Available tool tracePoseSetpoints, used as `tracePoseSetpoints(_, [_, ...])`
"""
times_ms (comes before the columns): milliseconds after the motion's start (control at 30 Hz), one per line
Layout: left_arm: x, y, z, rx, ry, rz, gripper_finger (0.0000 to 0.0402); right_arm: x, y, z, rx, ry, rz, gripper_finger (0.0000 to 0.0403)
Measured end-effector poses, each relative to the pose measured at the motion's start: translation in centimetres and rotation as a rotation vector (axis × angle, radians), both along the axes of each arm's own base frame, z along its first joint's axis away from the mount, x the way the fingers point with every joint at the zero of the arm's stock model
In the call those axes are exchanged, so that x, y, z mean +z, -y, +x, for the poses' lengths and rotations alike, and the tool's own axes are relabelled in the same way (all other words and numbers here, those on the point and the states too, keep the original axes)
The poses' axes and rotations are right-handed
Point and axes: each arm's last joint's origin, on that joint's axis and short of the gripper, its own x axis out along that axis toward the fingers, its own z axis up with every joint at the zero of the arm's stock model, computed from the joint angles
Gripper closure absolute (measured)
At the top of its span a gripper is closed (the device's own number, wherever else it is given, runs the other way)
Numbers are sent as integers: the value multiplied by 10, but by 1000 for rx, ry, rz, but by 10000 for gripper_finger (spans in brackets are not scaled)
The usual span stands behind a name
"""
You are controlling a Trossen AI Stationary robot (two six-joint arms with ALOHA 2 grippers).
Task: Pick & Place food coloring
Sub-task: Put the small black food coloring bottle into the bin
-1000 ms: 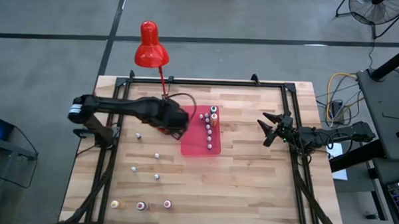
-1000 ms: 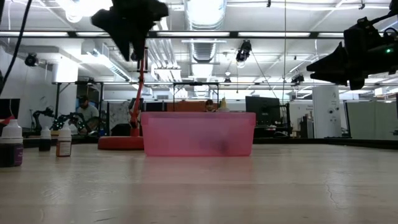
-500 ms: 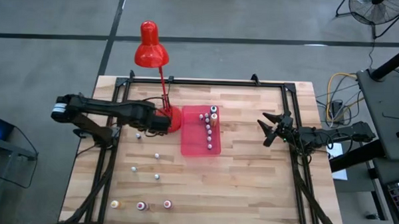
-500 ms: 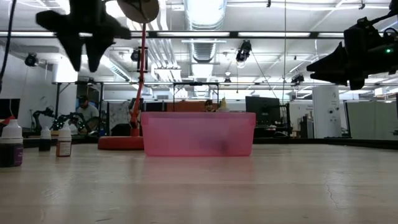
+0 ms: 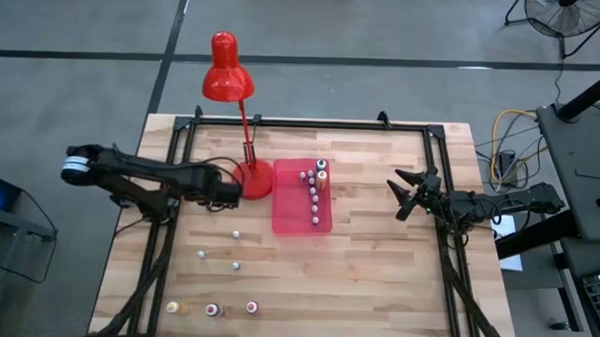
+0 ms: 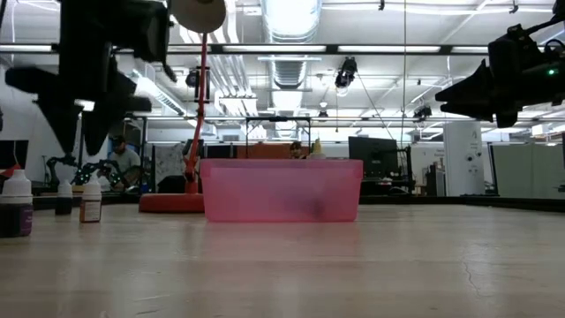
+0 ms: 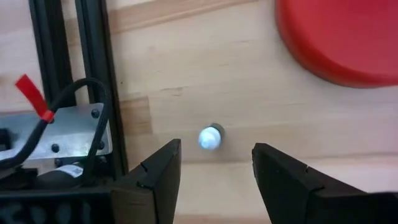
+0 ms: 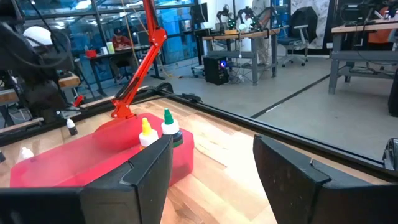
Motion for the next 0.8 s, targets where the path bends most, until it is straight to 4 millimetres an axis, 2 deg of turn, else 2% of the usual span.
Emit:
tracePoseSetpoints(400, [-53, -4, -12, 27, 64, -21, 232, 0, 0, 0, 0, 1, 1, 188])
tracePoseSetpoints(800, [-68, -2, -20, 39, 48, -56, 232, 0, 0, 0, 0, 0, 0, 188])
